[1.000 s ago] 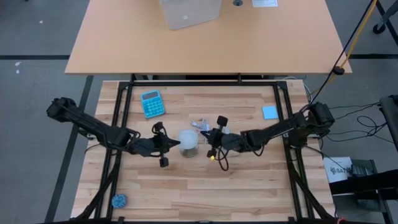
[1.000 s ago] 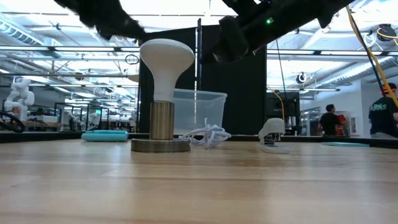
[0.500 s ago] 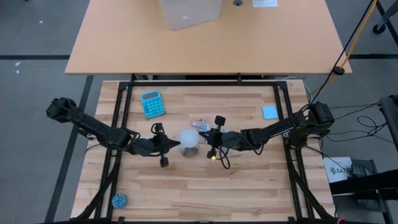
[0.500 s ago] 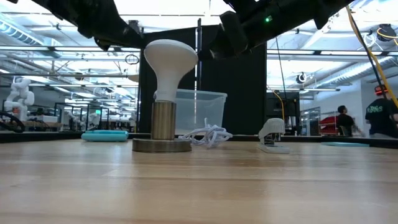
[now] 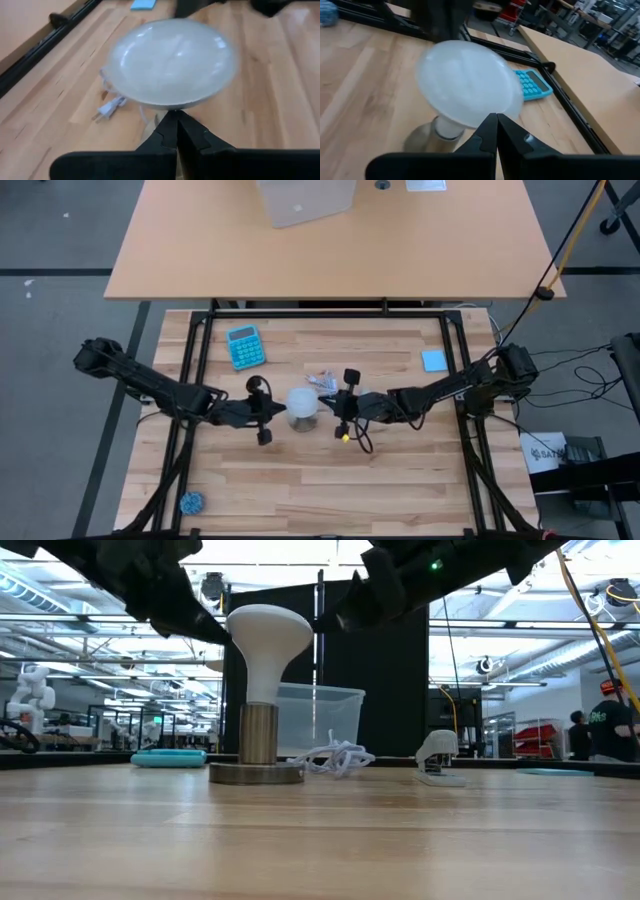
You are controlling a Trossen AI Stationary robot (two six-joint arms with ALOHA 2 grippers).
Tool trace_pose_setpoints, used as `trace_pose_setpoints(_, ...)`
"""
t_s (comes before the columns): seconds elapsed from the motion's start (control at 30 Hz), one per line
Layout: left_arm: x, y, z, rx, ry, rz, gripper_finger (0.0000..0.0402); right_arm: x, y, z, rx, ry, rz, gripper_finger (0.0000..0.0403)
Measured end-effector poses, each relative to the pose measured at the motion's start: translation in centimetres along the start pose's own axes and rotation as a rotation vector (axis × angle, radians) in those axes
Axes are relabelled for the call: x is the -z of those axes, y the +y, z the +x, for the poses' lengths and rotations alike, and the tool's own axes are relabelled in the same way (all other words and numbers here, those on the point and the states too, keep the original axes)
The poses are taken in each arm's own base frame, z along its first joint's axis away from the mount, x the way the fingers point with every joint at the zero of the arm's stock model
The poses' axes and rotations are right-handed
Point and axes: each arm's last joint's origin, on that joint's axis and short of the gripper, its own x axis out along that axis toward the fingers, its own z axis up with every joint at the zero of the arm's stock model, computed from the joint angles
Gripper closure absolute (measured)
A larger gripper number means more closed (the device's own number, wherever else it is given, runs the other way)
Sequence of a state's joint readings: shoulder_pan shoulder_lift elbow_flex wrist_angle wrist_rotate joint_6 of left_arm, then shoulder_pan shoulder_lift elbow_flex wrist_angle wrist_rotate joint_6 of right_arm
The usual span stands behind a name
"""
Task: Screw lightbulb
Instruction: Insert the light bulb into the lamp
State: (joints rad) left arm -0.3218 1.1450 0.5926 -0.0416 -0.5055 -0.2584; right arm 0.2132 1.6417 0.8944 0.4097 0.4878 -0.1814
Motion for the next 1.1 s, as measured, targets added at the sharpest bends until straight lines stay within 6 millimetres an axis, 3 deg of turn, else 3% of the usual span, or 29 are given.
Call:
trace_pose_setpoints(0.3, 0.6, 0.7, 0.1, -0.052, 0.071, -0.012, 0.0402, -0.2, 1.4, -0.7, -0.041, -0.009, -0.042, 0.0403)
trace_pose_setpoints(0.5, -0.1, 0.6, -2.0, -0.017, 0.004, 0.002, 0.0402, 0.1, 1.3, -0.7, -0.007, 0.024, -0.034, 0.0403)
trace_pose_setpoints(0.73, -1.5, 0.4, -4.6, 0.048, -0.139, 0.045, 0.0402, 0.2, -0.1, -0.1, 0.1, 0.034, -0.004, 0.0403)
trace_pose_setpoints(1.1, -0.9, -0.9, -2.8, 0.089, -0.097, 0.092, 0.0402, 0.3, -2.1, 0.9, 0.098, 0.009, 0.031, 0.0403)
